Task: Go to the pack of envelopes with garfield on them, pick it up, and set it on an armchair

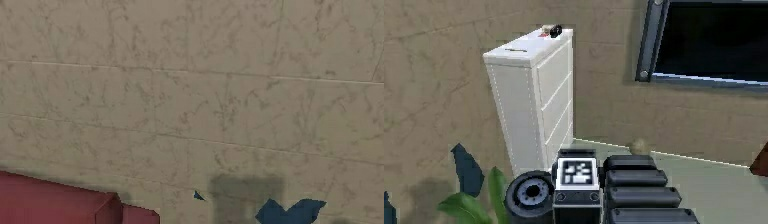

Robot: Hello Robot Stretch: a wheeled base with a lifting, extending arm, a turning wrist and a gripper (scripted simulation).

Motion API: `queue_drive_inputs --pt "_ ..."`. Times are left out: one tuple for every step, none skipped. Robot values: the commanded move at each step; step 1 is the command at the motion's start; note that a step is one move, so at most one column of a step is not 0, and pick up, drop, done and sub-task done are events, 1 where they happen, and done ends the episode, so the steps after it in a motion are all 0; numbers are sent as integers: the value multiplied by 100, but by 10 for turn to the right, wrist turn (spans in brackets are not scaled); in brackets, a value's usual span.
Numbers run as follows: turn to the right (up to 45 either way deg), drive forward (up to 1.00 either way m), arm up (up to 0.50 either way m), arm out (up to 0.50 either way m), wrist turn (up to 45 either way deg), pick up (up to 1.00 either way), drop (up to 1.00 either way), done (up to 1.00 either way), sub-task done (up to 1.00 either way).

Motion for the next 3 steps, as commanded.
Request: queue_drive_inputs --pt "360 0 0 0 0 0 0 0 0" --pt "-360 0 0 0 0 0 0 0 0" --pt "390 0 0 0 0 0 0 0 0"
